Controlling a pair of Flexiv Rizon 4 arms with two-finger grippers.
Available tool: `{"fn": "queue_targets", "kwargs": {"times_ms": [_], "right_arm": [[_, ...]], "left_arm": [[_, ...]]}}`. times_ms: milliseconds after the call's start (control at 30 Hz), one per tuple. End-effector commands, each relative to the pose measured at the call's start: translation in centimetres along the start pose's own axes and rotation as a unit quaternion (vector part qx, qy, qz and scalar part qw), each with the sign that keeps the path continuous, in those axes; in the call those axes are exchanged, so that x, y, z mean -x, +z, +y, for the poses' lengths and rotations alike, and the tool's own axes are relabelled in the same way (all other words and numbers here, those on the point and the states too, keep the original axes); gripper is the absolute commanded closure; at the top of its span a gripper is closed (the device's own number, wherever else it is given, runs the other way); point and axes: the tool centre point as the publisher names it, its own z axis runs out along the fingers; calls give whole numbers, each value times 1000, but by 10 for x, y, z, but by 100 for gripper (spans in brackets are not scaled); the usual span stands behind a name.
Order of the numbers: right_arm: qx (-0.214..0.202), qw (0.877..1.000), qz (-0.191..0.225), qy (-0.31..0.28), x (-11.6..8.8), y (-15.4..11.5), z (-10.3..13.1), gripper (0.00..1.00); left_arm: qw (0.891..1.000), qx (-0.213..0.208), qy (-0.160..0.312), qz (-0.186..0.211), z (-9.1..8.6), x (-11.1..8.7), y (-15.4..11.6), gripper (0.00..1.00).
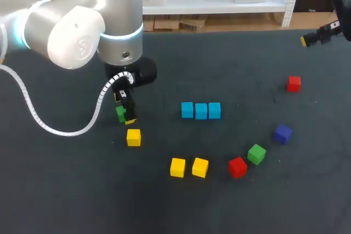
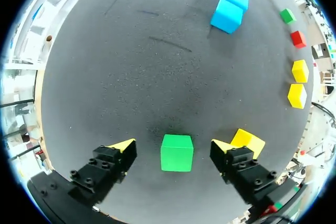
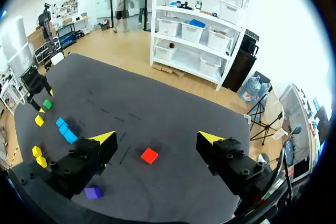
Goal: Place the blue cubes, place green cubes on the blue cubes, place the yellow cubes on the green cubes, then place the red cubes on the yellow cubes, and place purple cube on the red cubes.
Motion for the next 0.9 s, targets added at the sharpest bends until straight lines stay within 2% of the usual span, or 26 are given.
{"fn": "queue_targets", "kwargs": {"times_ms": [33, 100, 200, 233, 267, 300, 333, 367, 400, 900], "right_arm": [[-5, 1000, -4, 1, -2, 1, 2, 0], [-5, 1000, -4, 1, -2, 1, 2, 0], [-5, 1000, -4, 1, -2, 1, 2, 0], [-5, 1000, -4, 1, -2, 1, 2, 0], [-5, 1000, -4, 1, -2, 1, 2, 0], [-5, 1000, -4, 1, -2, 1, 2, 0], [-5, 1000, -4, 1, -2, 1, 2, 0], [-5, 1000, -4, 1, -2, 1, 2, 0], [-5, 1000, -4, 1, -2, 1, 2, 0], [-5, 1000, -4, 1, -2, 1, 2, 0]], "left_arm": [[1000, -3, -2, 4, 4, 1, 0, 24], [1000, -3, -2, 4, 4, 0, 0, 29], [1000, -8, 0, 7, 4, -1, 1, 31], [1000, -9, 0, 8, 4, -2, 2, 42], [1000, -10, 0, 8, 4, -2, 3, 57], [1000, -12, 1, 9, 4, -2, 4, 65], [1000, -13, 2, 9, 3, -1, 4, 67], [1000, -13, 2, 9, 3, -1, 4, 77], [1000, -13, 3, 9, 3, -1, 4, 100], [999, -19, 15, 27, 3, 0, -14, 100]]}}
